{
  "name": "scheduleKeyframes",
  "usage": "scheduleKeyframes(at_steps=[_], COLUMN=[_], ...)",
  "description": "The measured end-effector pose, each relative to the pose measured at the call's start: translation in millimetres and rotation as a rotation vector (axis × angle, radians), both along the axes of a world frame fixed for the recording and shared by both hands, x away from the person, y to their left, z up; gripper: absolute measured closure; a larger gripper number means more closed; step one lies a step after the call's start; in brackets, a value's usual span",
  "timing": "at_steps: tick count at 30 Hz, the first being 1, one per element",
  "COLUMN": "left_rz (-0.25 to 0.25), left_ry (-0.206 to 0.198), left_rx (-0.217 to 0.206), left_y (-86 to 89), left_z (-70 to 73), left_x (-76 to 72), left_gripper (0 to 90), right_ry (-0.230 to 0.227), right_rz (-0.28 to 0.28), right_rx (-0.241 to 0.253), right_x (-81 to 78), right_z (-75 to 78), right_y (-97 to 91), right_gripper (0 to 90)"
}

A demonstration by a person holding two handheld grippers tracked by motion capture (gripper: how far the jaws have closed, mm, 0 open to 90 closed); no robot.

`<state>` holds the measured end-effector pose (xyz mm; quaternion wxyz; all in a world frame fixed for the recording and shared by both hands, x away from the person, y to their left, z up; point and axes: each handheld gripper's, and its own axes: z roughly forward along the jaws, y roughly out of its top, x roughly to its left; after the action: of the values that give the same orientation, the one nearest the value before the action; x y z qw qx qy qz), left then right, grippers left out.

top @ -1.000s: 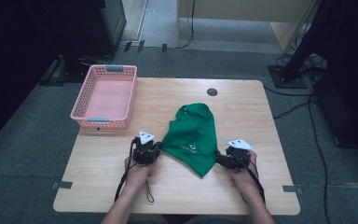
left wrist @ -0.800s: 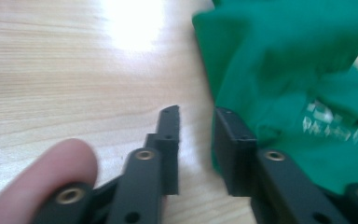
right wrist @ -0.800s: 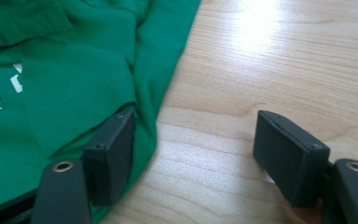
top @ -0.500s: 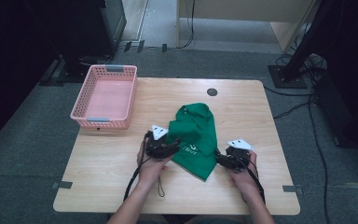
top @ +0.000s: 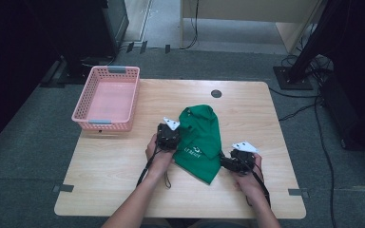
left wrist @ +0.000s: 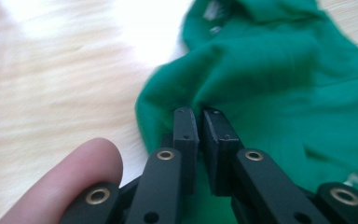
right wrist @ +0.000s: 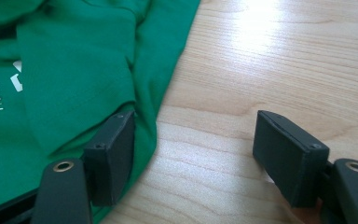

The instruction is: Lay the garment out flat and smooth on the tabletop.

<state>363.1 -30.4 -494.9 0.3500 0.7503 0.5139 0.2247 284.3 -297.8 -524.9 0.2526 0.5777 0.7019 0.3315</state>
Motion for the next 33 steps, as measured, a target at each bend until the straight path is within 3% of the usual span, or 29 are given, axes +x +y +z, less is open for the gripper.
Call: scheduleKeyframes(at_steps=[1,2,6,12,15,17,19,22,24,26,28,29,31,33], left_rz=[0.0,0.014,0.044,0.084,0.093,0.101,0.113,0.112,0.095,0.066,0.051,0.057,0.064,0.05], left_ry=[0.0,0.013,0.042,0.036,0.029,0.008,-0.038,-0.1,-0.122,-0.1,-0.078,-0.081,-0.076,-0.077], left_rx=[0.0,-0.01,-0.026,-0.044,-0.053,-0.046,-0.024,-0.046,-0.06,-0.07,-0.041,-0.019,-0.016,0.006], left_y=[0.0,13.0,36.2,59.9,65.4,66.6,65.8,64.0,60.1,54.4,47.0,44.2,40.6,35.9], left_z=[0.0,-2.8,-9.0,-9.3,-6.7,-4.3,-1.3,5.5,8.9,9.2,6.5,4.6,1.2,-0.8], left_x=[0.0,-1.1,-4.3,-9.5,-11.7,-13.5,-17.0,-23.4,-26.2,-24.8,-20.0,-17.0,-9.3,-3.2], left_gripper=[87.0,87.5,87.0,86.4,81.6,75.2,69.3,59.8,53.9,46.9,40.5,40.7,42.5,49.5], right_ry=[0.001,0.001,0.001,0.0,0.003,0.002,0.002,0.016,-0.004,-0.025,-0.036,-0.039,-0.025,0.007], right_rz=[0.001,0.004,0.012,0.004,-0.013,-0.018,-0.026,-0.038,-0.037,-0.029,-0.014,0.001,0.029,0.05], right_rx=[0.002,0.001,0.001,-0.003,0.002,0.002,0.012,0.064,0.082,0.084,0.093,0.088,0.065,0.041], right_x=[-0.3,-0.5,-0.9,-0.9,-1.2,-1.5,-2.6,-4.2,-7.0,-10.3,-13.9,-15.4,-17.8,-18.1], right_z=[0.1,0.1,0.0,0.0,0.0,0.1,0.2,2.5,6.7,12.6,17.7,18.7,17.4,13.1], right_y=[-0.7,-1.8,-7.5,-17.4,-21.9,-22.9,-22.8,-24.3,-23.6,-19.4,-11.6,-6.3,7.0,19.8], right_gripper=[30.1,30.1,30.1,30.1,30.1,30.0,30.1,30.1,30.1,30.1,30.1,30.1,30.0,30.0])
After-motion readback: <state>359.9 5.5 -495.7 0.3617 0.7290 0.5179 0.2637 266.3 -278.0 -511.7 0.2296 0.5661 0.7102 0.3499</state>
